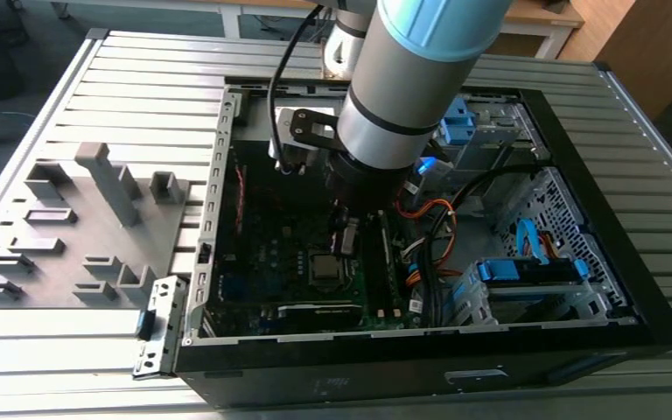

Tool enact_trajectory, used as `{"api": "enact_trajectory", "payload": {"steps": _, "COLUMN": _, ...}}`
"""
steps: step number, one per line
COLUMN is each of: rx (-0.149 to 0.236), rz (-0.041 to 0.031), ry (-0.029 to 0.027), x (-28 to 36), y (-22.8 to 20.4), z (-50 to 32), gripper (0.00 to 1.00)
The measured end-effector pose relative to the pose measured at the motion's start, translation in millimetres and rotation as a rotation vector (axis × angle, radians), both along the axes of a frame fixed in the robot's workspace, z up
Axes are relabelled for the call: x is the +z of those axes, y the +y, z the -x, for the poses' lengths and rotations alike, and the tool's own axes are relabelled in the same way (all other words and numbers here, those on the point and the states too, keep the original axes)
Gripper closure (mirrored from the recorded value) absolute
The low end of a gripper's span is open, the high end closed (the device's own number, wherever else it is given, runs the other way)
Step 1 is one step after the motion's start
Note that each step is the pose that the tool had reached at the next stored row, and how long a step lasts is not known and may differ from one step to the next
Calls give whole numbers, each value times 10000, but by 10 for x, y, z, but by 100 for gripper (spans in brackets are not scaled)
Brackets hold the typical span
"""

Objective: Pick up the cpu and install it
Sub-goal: 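Install the first cpu locking lever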

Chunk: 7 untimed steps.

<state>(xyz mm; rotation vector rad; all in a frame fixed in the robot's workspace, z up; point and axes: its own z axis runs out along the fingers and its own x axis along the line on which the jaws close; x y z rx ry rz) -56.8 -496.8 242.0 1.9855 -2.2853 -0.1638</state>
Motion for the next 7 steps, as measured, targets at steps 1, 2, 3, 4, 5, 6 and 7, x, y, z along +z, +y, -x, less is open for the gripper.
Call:
{"api": "enact_trajectory", "payload": {"steps": 1, "rx": 0, "rz": 1, "ry": 0, "x": 0, "y": 0, "z": 0, "gripper": 89}}
{"api": "enact_trajectory", "payload": {"steps": 2, "rx": 0, "rz": 1, "ry": 0, "x": 0, "y": 0, "z": 0, "gripper": 89}}
{"api": "enact_trajectory", "payload": {"steps": 3, "rx": 0, "rz": 1, "ry": 0, "x": 0, "y": 0, "z": 0, "gripper": 89}}
{"api": "enact_trajectory", "payload": {"steps": 4, "rx": 0, "rz": 13, "ry": 0, "x": 0, "y": 0, "z": 0, "gripper": 89}}
{"api": "enact_trajectory", "payload": {"steps": 5, "rx": 0, "rz": 25, "ry": 0, "x": 0, "y": 0, "z": 0, "gripper": 89}}
{"api": "enact_trajectory", "payload": {"steps": 6, "rx": 1, "rz": 25, "ry": 0, "x": 0, "y": 0, "z": 0, "gripper": 89}}
{"api": "enact_trajectory", "payload": {"steps": 7, "rx": 0, "rz": 26, "ry": 0, "x": 0, "y": 0, "z": 0, "gripper": 89}}
